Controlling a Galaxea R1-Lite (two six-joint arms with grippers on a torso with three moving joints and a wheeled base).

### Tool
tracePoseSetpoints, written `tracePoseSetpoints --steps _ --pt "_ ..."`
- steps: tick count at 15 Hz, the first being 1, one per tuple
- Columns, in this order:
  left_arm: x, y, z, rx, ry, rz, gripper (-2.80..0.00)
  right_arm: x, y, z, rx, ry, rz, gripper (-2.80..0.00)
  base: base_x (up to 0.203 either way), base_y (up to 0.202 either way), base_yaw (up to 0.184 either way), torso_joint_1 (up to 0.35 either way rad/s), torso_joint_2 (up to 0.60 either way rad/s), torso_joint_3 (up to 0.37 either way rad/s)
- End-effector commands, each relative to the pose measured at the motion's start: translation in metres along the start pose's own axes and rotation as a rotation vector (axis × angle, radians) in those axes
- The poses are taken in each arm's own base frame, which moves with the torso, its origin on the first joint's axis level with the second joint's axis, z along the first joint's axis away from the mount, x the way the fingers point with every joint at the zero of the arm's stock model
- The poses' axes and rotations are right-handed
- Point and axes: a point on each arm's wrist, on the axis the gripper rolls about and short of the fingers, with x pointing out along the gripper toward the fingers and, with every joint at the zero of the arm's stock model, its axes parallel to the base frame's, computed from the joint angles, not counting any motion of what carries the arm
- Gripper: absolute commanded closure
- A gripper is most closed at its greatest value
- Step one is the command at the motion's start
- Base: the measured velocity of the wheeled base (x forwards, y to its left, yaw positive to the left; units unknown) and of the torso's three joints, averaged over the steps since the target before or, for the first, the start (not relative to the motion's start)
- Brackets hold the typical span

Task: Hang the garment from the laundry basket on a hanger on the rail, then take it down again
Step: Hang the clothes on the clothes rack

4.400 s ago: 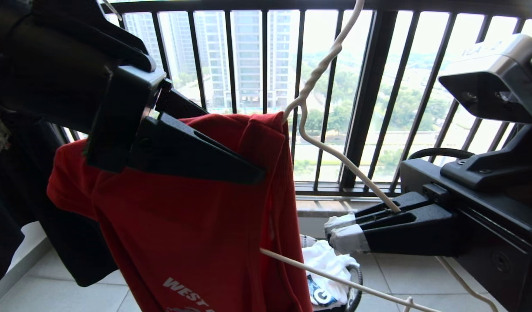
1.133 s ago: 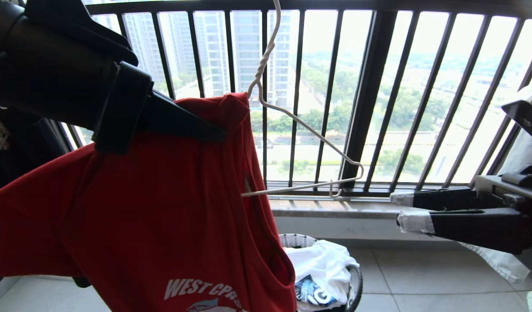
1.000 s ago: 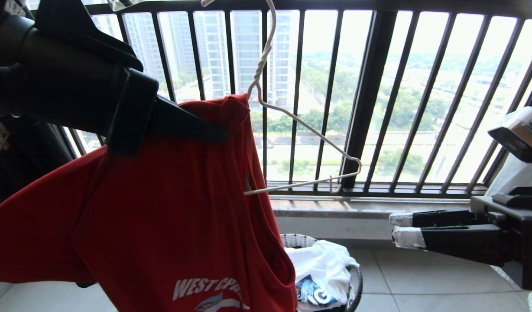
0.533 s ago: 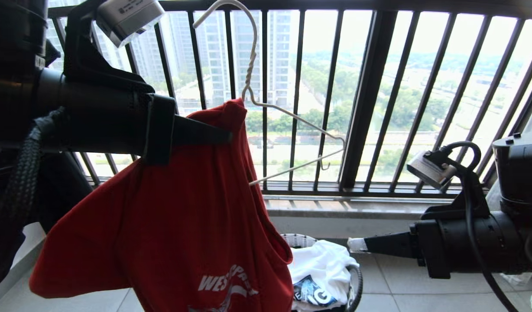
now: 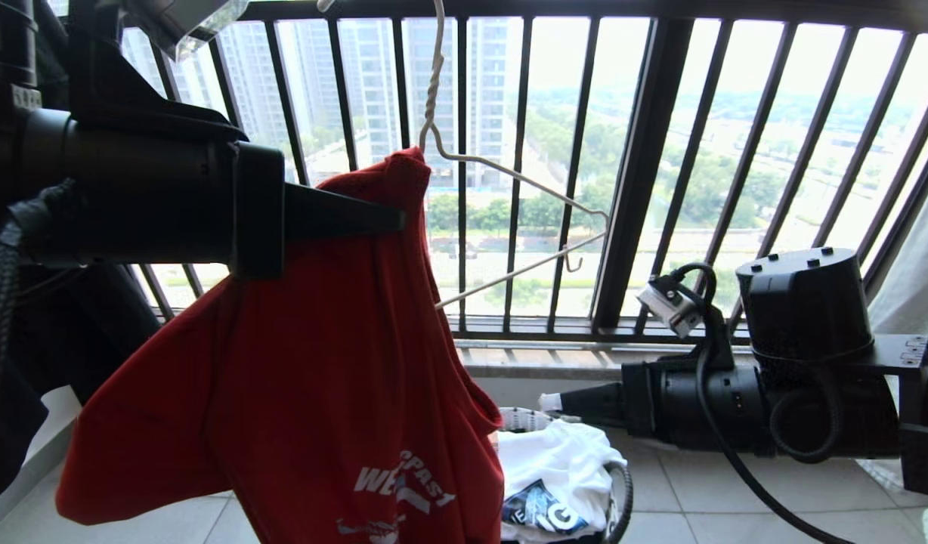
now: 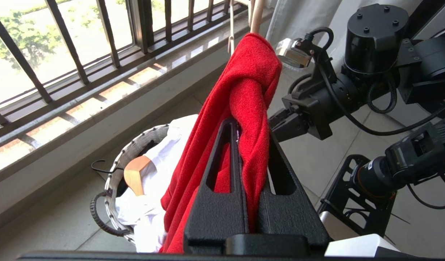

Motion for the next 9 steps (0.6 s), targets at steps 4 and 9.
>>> tracePoseSetpoints --steps 4,9 --pt "0.006 -0.004 -0.005 0.004 0.024 -0.028 0.00 0.034 -0.017 -0.008 0.054 0.052 -0.074 -2.80 0.000 0.000 0.000 0.000 0.00 0.000" --pt "0.004 -0.005 -0.004 0.004 0.015 -0.028 0.00 0.050 -0.018 -0.017 0.041 0.062 -0.101 -2.80 0.000 0.000 0.000 0.000 0.00 0.000"
